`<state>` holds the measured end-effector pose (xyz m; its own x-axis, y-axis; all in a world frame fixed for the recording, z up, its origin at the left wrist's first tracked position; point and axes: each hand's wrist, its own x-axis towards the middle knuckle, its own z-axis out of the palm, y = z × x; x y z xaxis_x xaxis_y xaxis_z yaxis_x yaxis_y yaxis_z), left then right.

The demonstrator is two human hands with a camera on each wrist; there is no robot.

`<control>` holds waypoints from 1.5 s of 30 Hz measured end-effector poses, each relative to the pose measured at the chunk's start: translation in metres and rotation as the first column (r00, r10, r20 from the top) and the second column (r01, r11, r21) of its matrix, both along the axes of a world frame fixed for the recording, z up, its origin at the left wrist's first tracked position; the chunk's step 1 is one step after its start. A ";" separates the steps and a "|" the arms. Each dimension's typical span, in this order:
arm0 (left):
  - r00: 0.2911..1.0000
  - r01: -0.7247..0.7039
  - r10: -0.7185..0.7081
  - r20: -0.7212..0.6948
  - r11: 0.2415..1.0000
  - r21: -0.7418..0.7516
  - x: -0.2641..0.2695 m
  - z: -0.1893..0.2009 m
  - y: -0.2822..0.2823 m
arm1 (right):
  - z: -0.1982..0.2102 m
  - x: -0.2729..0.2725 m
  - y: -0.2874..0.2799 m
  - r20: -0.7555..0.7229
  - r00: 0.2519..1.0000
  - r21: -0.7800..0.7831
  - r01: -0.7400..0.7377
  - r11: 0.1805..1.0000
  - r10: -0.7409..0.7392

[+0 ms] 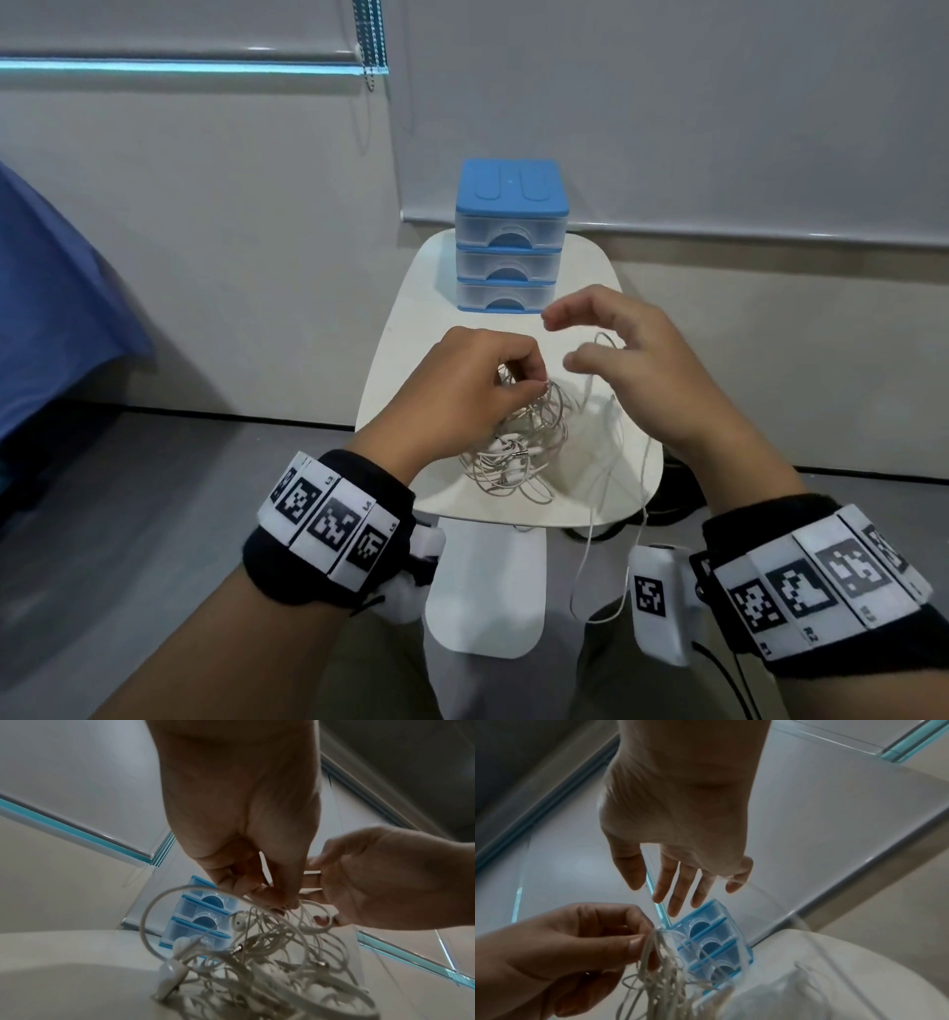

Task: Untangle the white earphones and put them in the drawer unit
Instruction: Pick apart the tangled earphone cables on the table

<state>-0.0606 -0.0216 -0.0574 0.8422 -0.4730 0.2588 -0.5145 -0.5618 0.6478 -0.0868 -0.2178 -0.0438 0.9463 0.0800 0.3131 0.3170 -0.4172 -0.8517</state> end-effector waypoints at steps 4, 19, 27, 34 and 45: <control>0.999 0.035 -0.035 0.011 0.999 0.029 0.000 0.005 -0.003 | 0.003 -0.002 0.002 -0.121 0.981 -0.058 -0.159 0.985 0.152; 0.924 -0.116 -0.051 -0.379 0.908 -0.403 -0.001 0.004 -0.005 | -0.013 -0.007 0.000 -0.140 0.990 -0.191 -0.045 0.981 0.018; 0.922 -0.014 -0.120 -0.368 0.939 -0.343 -0.001 0.005 -0.004 | 0.012 0.002 0.005 0.063 0.982 -0.063 0.179 0.982 -0.175; 0.958 0.018 -0.115 -0.262 0.937 -0.349 -0.002 0.011 -0.013 | 0.029 -0.001 0.015 0.064 0.998 0.048 0.024 0.999 -0.027; 0.999 0.049 -0.048 0.018 0.793 -0.608 0.001 0.038 -0.009 | -0.004 0.003 0.014 -0.105 0.994 -0.027 -0.009 1.000 0.006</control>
<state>-0.0596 -0.0309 -0.0193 0.8219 -0.2581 0.5078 -0.5315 -0.0268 0.8466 -0.0835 -0.2042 -0.0475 0.9733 0.0941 0.2095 0.2294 -0.4391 -0.8687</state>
